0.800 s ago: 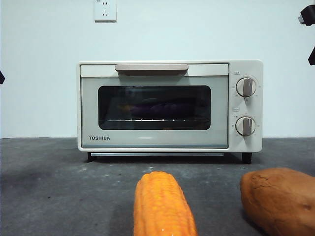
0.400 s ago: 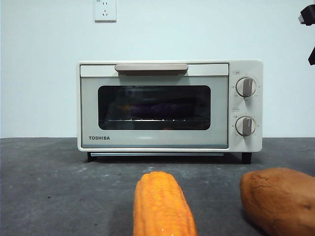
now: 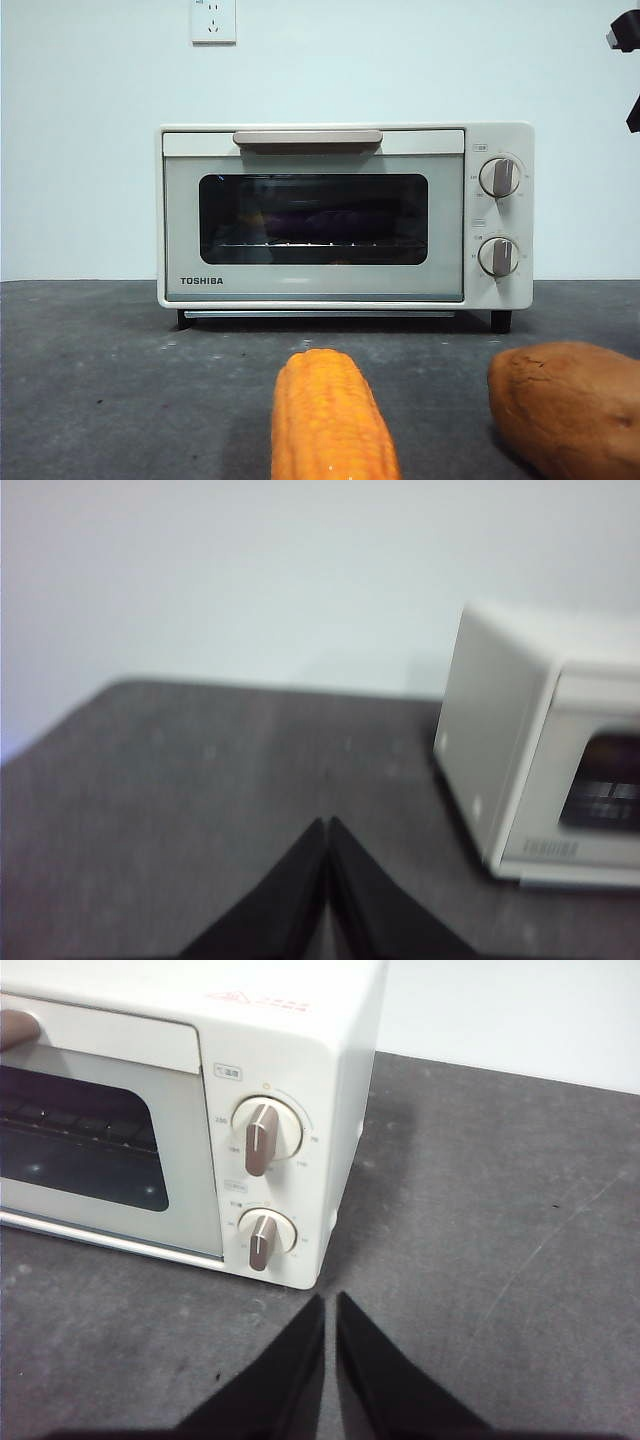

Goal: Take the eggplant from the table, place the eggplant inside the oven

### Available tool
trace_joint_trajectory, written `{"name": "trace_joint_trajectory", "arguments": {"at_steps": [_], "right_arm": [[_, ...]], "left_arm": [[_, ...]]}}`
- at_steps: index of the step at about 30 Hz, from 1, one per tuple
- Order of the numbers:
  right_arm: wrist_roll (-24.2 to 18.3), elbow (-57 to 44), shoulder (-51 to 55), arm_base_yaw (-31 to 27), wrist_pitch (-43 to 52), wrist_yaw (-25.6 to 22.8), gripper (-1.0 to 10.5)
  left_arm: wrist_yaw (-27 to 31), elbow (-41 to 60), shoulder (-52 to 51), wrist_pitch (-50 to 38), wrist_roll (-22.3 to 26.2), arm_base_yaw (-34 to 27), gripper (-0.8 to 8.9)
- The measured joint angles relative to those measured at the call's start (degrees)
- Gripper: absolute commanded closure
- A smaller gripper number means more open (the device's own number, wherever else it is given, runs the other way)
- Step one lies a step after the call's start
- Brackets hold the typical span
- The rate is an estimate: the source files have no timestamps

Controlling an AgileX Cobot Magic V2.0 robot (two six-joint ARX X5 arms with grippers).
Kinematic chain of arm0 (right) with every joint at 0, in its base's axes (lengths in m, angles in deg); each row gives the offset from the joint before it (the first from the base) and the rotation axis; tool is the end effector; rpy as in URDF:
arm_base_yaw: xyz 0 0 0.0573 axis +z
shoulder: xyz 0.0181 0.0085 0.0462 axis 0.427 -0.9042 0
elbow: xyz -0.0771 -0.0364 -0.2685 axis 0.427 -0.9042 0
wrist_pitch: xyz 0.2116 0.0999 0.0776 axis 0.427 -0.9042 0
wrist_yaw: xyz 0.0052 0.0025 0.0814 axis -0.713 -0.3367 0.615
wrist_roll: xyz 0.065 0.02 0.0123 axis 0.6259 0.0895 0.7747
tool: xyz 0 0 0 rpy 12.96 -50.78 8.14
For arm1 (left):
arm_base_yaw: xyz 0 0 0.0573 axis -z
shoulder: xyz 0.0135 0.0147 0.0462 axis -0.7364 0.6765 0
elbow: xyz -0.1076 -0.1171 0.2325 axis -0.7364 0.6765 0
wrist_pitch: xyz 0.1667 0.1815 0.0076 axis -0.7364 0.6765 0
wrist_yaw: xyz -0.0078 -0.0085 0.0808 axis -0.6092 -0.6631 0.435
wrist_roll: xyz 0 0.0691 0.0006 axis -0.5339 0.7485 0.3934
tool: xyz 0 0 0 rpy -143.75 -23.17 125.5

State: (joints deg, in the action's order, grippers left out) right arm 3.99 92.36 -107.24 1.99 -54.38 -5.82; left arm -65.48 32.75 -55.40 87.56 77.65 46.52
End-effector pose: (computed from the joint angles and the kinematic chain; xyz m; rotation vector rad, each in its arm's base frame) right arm 0.1377 0.0543 0.2446 -0.0515 0.2845 0.1768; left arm 0.0825 0.0001 0.2051 -0.0760 0.0124 -0.0079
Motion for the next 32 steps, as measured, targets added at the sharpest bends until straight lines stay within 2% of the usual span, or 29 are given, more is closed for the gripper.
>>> {"name": "trace_joint_trajectory", "arguments": {"at_steps": [11, 32], "right_arm": [[-0.02, 0.0, 0.0, 0.0, -0.02, -0.02, 9.4], [-0.02, 0.0, 0.0, 0.0, 0.0, -0.02, 9.4]], "left_arm": [[0.0, 8.2, 0.02, 0.55, 0.0, 0.0, 8.07], [0.0, 8.81, 0.02, -0.72, 0.24, -0.09, 8.07]]}}
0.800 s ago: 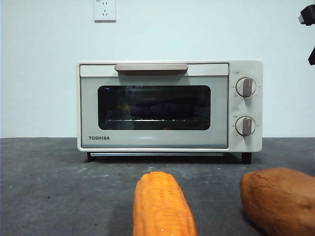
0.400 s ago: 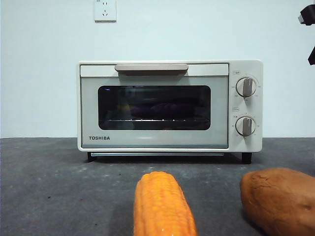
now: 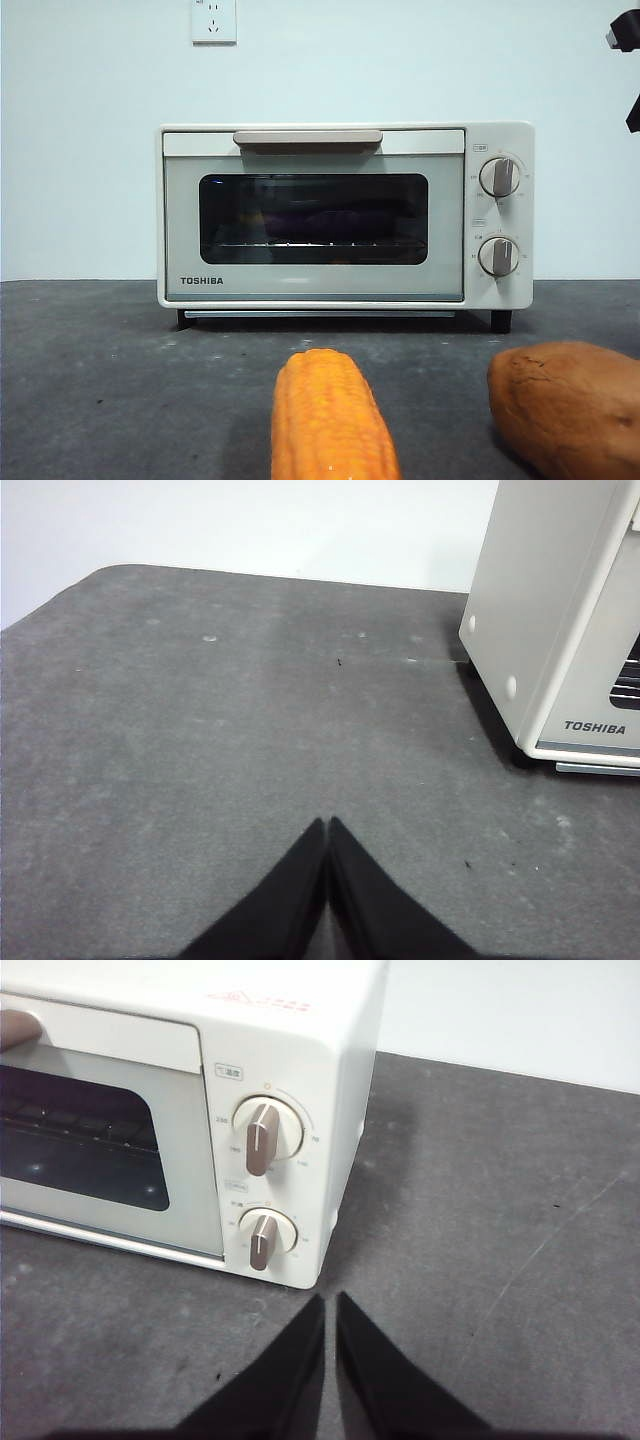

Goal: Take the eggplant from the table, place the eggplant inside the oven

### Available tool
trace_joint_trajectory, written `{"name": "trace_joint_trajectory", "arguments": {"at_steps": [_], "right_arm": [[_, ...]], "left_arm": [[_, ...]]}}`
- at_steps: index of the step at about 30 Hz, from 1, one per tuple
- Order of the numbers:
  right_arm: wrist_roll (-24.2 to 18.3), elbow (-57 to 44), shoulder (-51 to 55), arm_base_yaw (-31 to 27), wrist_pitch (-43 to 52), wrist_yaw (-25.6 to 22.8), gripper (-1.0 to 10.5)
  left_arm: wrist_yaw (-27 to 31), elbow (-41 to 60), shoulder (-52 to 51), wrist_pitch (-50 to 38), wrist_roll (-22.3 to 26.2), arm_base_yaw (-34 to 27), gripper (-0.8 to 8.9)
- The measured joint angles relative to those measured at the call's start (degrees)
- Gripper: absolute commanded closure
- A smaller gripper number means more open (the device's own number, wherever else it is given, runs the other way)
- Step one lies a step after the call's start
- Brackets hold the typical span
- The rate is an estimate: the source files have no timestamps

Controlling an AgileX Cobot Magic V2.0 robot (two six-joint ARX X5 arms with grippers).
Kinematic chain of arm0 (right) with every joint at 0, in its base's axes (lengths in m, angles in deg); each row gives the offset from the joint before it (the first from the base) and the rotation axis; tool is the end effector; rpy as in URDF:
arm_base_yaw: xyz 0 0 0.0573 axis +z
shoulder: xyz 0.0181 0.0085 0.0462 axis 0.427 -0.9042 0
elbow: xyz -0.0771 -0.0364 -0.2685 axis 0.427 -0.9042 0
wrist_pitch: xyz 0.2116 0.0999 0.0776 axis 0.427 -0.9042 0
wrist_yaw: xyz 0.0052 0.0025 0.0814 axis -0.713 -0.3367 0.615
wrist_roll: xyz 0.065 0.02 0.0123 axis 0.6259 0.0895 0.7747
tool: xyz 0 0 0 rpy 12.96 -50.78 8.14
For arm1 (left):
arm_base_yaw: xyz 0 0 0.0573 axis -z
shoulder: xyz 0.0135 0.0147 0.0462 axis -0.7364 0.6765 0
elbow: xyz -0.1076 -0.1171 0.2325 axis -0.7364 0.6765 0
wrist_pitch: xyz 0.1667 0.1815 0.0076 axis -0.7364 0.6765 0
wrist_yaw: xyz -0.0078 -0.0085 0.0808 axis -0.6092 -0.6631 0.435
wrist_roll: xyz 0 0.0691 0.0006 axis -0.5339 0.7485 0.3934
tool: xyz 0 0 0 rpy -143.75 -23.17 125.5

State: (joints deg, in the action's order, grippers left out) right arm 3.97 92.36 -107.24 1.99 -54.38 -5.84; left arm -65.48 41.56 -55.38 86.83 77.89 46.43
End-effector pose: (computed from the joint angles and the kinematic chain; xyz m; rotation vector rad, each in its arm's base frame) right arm 0.1377 0.0543 0.2446 -0.0519 0.2845 0.1765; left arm 0.0940 0.0004 0.1526 -0.0746 0.1537 -0.0013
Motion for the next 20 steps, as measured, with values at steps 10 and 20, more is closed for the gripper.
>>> {"name": "trace_joint_trajectory", "arguments": {"at_steps": [10, 20], "right_arm": [[-1.88, -0.13, 7.74, -1.27, -5.18, -1.66, 9.4], [-4.83, -9.35, 25.94, -21.24, -5.01, 5.18, 9.4]], "left_arm": [[0.02, 0.0, 0.0, 0.0, 0.02, 0.0, 8.07], [0.0, 0.0, 0.0, 0.0, 0.09, 0.0, 8.07]]}}
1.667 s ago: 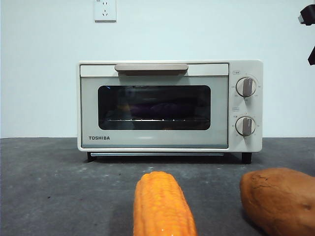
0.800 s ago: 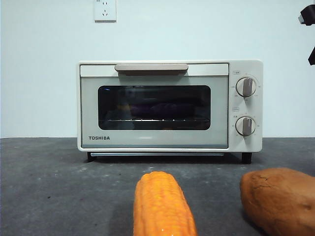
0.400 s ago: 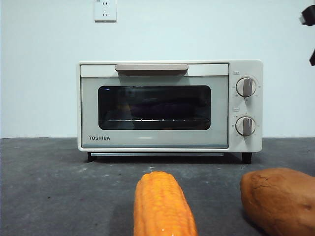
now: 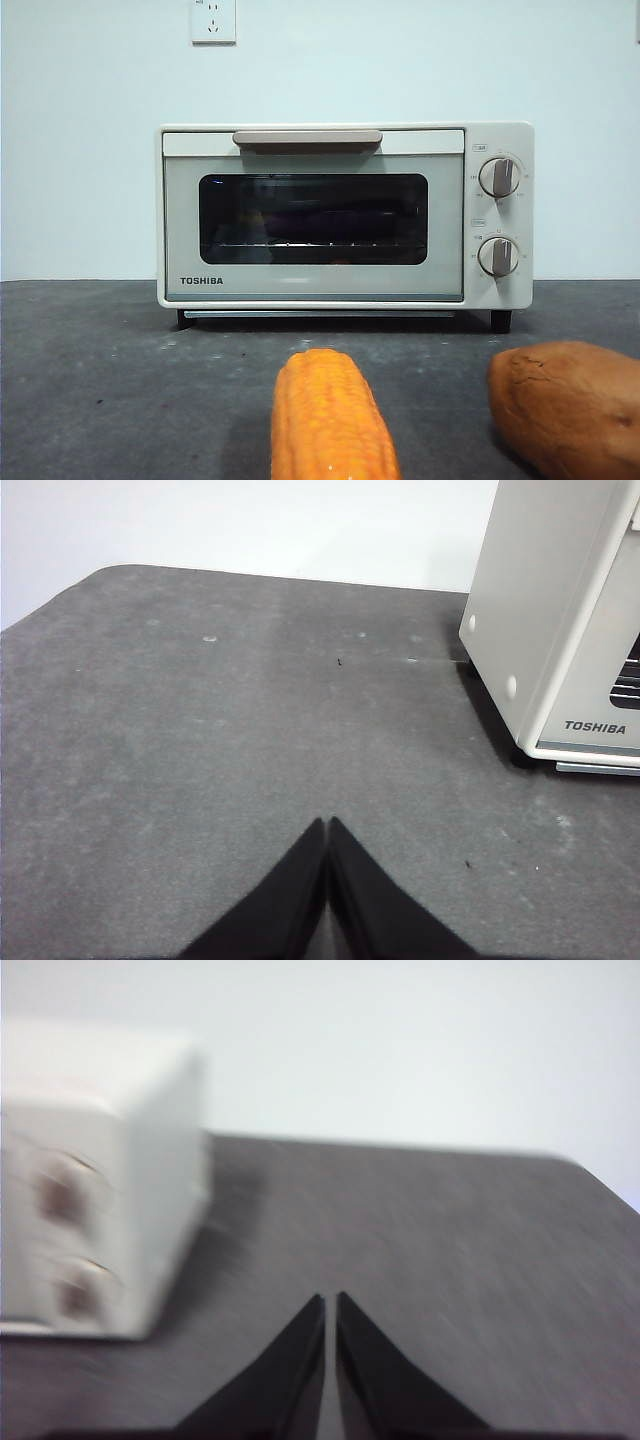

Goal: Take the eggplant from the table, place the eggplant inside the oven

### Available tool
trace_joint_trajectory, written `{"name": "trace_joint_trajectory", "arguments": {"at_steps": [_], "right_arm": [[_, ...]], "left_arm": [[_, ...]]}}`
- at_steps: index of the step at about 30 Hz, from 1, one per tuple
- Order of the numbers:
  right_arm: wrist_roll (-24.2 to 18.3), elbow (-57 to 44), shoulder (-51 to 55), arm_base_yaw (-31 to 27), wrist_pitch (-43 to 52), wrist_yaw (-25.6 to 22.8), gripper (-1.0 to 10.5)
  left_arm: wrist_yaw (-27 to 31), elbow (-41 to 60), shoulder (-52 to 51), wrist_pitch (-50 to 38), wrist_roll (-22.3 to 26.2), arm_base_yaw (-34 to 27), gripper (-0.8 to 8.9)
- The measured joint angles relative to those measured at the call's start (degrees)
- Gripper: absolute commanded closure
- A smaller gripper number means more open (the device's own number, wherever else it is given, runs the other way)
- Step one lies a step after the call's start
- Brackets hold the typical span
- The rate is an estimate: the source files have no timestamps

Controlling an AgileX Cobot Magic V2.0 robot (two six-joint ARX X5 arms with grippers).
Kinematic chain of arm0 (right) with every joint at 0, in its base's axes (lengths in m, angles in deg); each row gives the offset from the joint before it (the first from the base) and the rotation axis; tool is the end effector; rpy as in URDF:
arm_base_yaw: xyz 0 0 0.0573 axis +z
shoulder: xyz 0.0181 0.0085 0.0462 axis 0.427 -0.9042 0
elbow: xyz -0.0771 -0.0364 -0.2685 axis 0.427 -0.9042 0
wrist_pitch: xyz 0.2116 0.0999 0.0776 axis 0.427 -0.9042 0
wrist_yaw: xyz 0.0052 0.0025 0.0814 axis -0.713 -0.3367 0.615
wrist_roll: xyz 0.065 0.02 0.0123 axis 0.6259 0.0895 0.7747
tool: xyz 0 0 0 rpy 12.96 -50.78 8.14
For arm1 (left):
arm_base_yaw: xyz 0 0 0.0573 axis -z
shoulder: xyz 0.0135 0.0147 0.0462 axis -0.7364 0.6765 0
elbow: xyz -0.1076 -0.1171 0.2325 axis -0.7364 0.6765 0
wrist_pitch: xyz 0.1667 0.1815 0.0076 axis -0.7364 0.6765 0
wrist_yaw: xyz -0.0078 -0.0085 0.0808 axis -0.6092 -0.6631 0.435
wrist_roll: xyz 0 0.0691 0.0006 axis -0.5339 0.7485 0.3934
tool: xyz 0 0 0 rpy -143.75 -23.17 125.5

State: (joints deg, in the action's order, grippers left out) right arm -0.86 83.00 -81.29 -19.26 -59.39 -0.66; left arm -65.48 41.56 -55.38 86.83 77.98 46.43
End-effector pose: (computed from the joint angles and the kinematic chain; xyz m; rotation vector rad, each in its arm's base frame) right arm 0.0920 -0.0006 0.2200 -0.0382 0.0983 -0.0927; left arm 0.0940 0.0004 0.1526 -0.0730 0.1536 -0.0014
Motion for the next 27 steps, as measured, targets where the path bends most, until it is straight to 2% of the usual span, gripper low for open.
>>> {"name": "trace_joint_trajectory", "arguments": {"at_steps": [3, 8, 12, 27], "right_arm": [[-0.04, -4.39, 2.32, -2.89, 2.23, 2.54, 9.4], [-0.15, -11.26, 5.84, -3.43, 6.14, 6.1, 9.4], [-0.11, -13.97, 8.37, -3.52, 4.2, 9.79, 9.4], [0.13, -13.94, 8.61, -3.96, 1.95, 11.43, 9.4]], "left_arm": [[0.0, 0.0, 0.0, 0.0, 0.02, 0.0, 8.07], [0.0, 0.0, 0.0, 0.0, 0.02, 0.0, 8.07], [0.0, 0.0, 0.0, 0.02, 0.02, 0.0, 8.07], [0.0, 0.0, 0.0, 0.0, 0.02, 0.0, 8.07]]}}
